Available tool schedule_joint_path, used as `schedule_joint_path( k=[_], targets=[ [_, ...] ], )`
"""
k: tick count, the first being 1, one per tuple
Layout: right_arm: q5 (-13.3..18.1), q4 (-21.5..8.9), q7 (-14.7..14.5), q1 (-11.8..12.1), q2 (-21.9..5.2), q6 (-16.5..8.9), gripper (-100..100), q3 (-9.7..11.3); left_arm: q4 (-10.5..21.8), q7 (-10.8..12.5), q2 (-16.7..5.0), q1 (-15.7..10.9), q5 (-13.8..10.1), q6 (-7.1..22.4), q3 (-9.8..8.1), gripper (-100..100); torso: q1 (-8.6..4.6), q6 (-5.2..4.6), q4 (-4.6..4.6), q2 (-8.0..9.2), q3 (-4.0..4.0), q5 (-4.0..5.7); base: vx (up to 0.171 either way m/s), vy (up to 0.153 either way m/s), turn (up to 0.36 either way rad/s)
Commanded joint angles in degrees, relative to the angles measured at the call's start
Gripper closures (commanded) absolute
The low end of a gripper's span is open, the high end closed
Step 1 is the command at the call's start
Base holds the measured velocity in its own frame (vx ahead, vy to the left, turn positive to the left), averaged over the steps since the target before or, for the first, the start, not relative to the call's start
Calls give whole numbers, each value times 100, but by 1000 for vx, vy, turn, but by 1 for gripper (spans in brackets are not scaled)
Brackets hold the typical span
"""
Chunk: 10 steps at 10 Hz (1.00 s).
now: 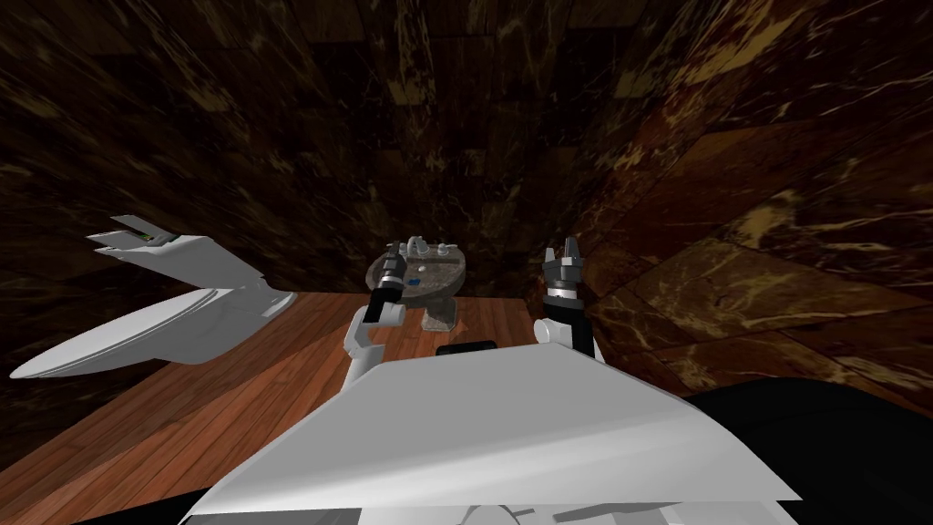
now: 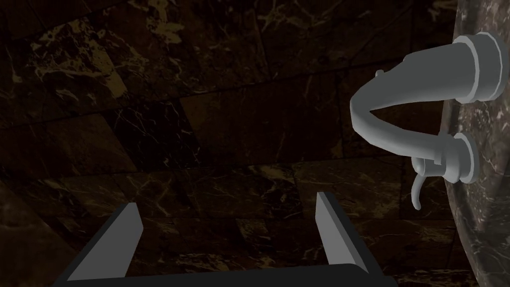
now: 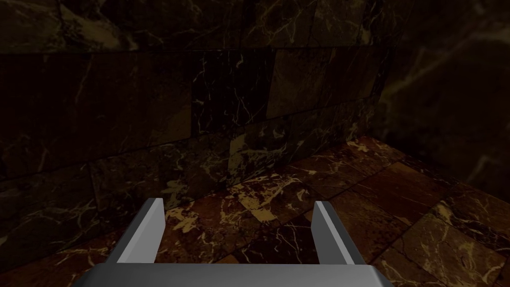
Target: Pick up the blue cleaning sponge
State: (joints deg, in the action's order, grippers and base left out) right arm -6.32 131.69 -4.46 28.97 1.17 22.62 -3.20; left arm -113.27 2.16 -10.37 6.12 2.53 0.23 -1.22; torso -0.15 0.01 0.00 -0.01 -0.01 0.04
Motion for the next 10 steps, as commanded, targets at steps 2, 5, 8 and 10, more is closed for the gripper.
schedule_joint_path(
  k=[2,5,8,10],
  targets=[
    [0,0,0,0,0,0,0,0,127,-18,4,-86,-5,334,6,-100,0,1,0,1,1,0,-3,-34,1],
    [0,0,0,0,0,0,0,0,396,-45,-8,-330,-32,759,3,-100,2,1,0,1,1,0,-3,-34,2],
    [0,0,0,0,0,0,0,0,674,-71,-15,-579,-64,1189,2,-100,-2,1,-1,0,0,1,1,-40,6],
    [0,0,0,0,0,0,0,0,958,-97,-18,-832,-100,1549,3,-100,3,1,0,-1,0,-1,3,-34,12]
  ],
)
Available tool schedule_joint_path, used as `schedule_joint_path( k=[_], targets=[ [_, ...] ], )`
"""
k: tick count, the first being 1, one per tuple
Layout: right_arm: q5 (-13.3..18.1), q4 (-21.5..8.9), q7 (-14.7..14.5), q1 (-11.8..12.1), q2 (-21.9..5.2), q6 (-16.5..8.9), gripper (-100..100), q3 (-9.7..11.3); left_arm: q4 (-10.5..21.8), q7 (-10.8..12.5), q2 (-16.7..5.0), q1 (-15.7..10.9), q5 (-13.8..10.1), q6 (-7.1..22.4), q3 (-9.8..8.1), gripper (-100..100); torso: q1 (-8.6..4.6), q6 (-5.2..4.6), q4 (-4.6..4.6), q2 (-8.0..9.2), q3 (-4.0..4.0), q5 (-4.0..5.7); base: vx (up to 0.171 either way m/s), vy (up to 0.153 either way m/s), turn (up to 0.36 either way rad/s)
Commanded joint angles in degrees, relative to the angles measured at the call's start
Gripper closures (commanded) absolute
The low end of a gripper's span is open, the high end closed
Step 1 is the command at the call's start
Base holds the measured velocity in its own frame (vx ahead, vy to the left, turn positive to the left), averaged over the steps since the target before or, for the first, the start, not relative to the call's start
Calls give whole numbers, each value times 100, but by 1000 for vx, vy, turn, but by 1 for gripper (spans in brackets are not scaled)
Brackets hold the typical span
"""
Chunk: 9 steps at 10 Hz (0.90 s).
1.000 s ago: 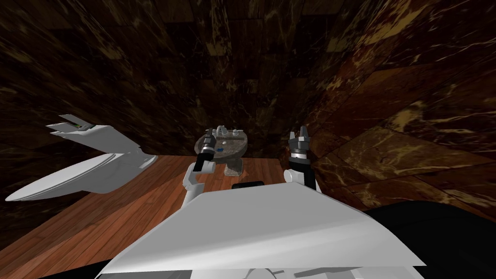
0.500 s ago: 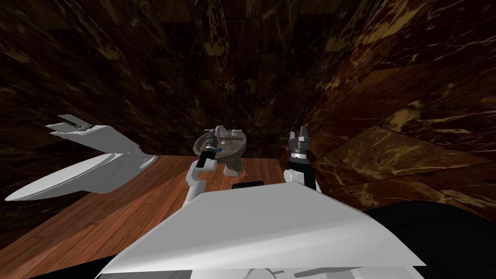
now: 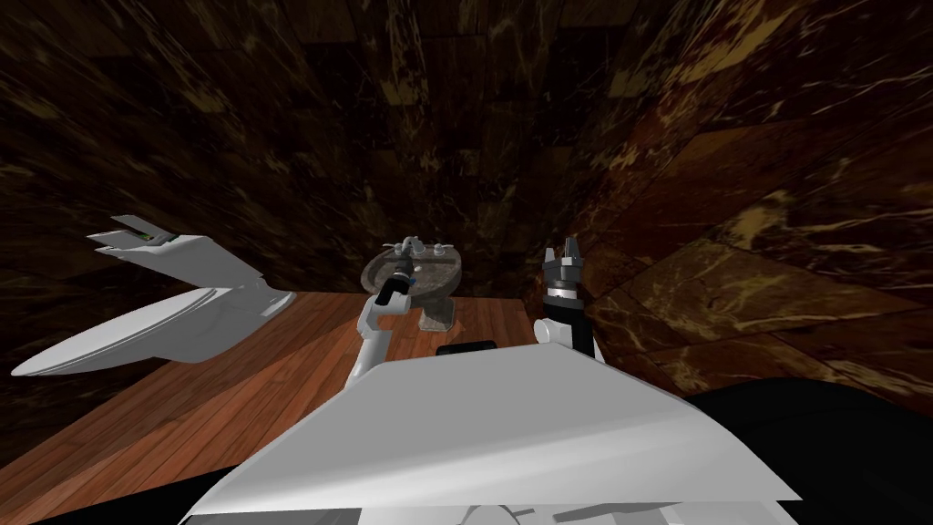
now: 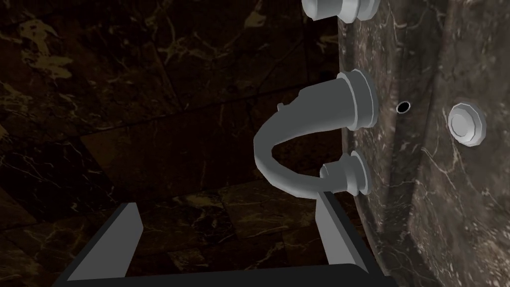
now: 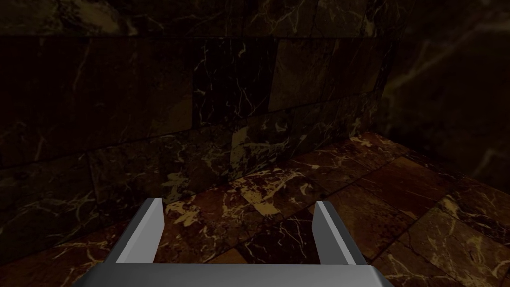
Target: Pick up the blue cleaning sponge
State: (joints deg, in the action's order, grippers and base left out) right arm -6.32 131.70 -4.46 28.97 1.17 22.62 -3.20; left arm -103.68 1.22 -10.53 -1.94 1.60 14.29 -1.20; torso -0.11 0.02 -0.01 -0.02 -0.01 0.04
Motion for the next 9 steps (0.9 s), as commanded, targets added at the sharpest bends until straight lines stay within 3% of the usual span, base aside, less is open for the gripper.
schedule_joint_path(
  k=[1,2,4,5,7,8,9],
  targets=[
    [0,0,0,0,0,0,0,0,-1,-2,-2,-26,-7,217,1,-100,0,0,0,0,0,0,2,-16,1],
    [0,0,0,0,0,0,0,0,289,-27,-3,-281,-47,407,4,-100,6,0,0,1,1,-1,5,-25,26],
    [0,0,0,0,0,0,0,0,289,-27,-3,-281,-47,652,4,-100,3,0,0,-1,0,-1,3,-22,6],
    [0,0,0,0,0,0,0,0,542,-51,-1,-537,-93,854,10,-100,7,0,0,2,1,-1,5,-23,35],
    [0,0,0,0,0,0,0,0,584,-51,-1,-537,-93,1087,10,-100,3,0,0,-2,-1,-1,6,-21,7],
    [0,0,0,0,0,0,0,0,842,-73,2,-793,-144,1303,18,-100,7,0,0,0,0,-1,5,-12,42],
    [0,0,0,0,0,0,0,0,883,-73,2,-793,-144,1452,18,-100,8,1,0,-1,0,-2,7,-16,20]
  ],
)
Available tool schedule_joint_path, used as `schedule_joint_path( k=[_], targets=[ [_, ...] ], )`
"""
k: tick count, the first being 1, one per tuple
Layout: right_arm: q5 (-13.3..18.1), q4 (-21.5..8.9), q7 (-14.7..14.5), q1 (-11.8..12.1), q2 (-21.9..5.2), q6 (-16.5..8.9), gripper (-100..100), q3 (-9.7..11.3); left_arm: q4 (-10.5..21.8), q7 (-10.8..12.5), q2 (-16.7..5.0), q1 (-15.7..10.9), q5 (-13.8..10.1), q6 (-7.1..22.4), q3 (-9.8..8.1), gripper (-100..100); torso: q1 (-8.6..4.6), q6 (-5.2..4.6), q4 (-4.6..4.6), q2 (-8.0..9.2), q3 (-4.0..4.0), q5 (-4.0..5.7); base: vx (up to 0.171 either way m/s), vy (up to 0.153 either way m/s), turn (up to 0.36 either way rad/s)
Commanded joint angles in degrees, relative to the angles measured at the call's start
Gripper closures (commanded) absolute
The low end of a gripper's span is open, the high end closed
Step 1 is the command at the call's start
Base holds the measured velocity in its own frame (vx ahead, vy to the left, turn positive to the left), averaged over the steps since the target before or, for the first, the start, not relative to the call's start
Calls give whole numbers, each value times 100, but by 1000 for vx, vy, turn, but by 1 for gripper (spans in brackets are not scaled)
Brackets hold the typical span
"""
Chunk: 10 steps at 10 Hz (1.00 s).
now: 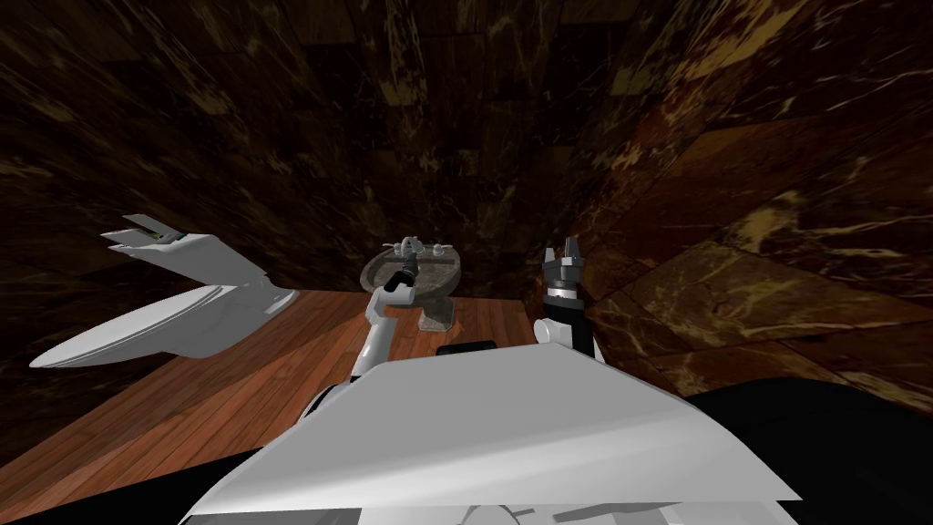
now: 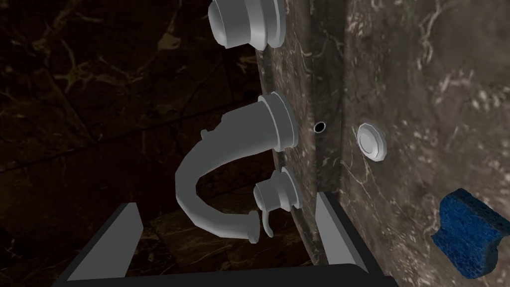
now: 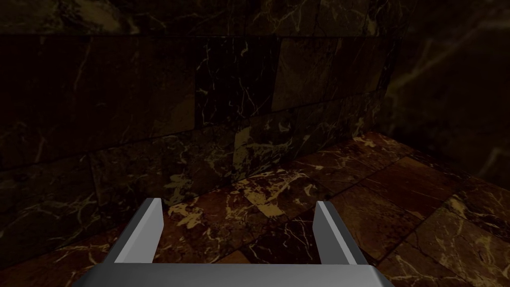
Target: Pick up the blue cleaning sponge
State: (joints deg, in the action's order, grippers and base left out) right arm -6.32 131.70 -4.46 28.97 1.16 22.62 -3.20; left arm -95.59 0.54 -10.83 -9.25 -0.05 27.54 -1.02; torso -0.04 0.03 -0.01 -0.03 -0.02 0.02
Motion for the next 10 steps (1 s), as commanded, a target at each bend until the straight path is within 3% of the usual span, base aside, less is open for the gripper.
schedule_joint_path(
  k=[1,2,4,5,7,8,10],
  targets=[
    [0,0,0,0,0,0,0,0,73,-6,31,-61,21,194,0,-100,0,0,0,0,0,0,4,-9,-2],
    [0,0,0,0,0,0,0,0,365,-28,35,-317,-35,403,10,-100,1,0,0,1,1,0,11,-8,55],
    [0,0,0,0,0,0,0,0,375,-28,35,-317,-35,620,10,-100,2,0,0,-1,-1,0,7,-8,7],
    [0,0,0,0,0,0,0,0,636,-48,41,-570,-95,856,23,-100,3,0,0,1,1,-1,9,-4,57],
    [0,0,0,0,0,0,0,0,677,-48,41,-570,-95,1041,23,-100,4,0,0,-2,-1,-1,9,-2,14],
    [0,0,0,0,0,0,0,0,981,-66,47,-821,-160,1229,38,-100,6,1,0,1,0,-1,12,4,56],
    [0,0,0,0,0,0,0,0,981,-66,47,-821,-160,1455,38,-100,8,1,-1,-2,-1,-2,12,4,20]
  ],
)
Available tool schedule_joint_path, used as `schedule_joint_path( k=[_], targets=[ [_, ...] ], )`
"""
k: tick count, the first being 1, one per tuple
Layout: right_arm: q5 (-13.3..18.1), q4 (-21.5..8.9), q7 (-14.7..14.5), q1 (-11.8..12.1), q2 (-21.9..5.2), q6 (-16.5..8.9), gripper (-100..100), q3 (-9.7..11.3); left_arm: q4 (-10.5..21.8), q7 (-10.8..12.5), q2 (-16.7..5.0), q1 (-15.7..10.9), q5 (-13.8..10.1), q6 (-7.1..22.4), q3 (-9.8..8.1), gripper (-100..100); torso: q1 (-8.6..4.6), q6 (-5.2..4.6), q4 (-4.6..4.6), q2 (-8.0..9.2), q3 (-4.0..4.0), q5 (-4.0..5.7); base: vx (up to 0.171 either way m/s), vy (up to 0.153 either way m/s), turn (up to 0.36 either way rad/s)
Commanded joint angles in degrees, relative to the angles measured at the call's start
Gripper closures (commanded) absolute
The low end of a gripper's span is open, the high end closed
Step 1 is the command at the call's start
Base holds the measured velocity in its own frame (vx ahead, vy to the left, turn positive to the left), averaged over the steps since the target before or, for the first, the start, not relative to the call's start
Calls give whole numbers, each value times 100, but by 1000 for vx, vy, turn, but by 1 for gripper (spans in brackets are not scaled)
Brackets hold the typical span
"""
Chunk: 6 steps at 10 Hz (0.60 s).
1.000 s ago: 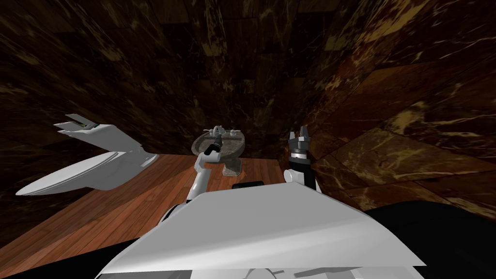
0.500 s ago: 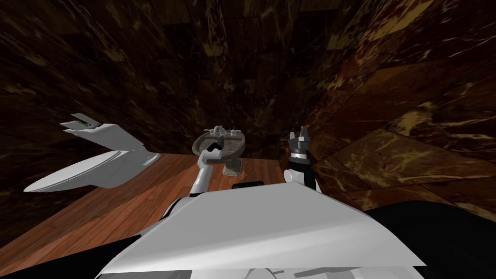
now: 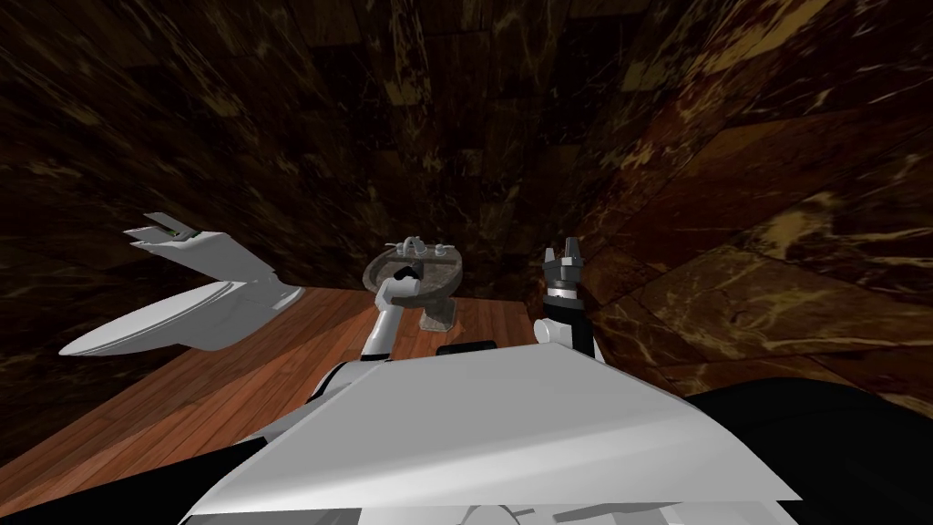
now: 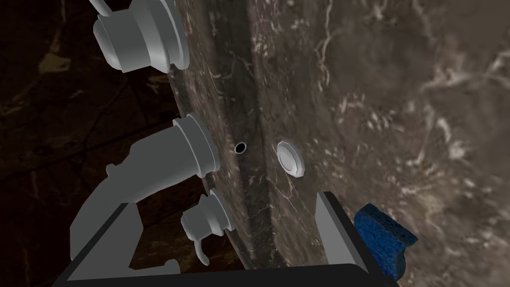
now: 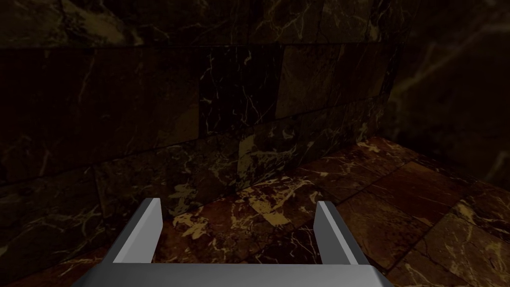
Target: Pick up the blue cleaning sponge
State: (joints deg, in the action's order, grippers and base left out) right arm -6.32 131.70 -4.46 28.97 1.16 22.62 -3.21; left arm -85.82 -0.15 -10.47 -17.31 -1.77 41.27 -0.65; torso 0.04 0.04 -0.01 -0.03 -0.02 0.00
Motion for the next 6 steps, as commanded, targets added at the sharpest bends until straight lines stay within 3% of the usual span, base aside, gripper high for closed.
schedule_joint_path(
  k=[1,3,4,6],
  targets=[
    [0,0,0,0,0,0,0,0,286,-14,20,-262,-58,286,19,-100,0,0,0,0,0,0,17,14,80],
    [0,0,0,0,0,0,0,0,308,-14,20,-262,-58,486,19,-100,2,0,-1,-3,-2,-1,12,8,13],
    [0,0,0,0,0,0,0,0,588,-30,30,-505,-131,682,38,-100,1,0,0,0,0,0,17,18,73],
    [0,0,0,0,0,0,0,0,610,-30,30,-505,-131,881,38,-100,6,0,-1,-4,-2,-1,15,15,23]
  ],
)
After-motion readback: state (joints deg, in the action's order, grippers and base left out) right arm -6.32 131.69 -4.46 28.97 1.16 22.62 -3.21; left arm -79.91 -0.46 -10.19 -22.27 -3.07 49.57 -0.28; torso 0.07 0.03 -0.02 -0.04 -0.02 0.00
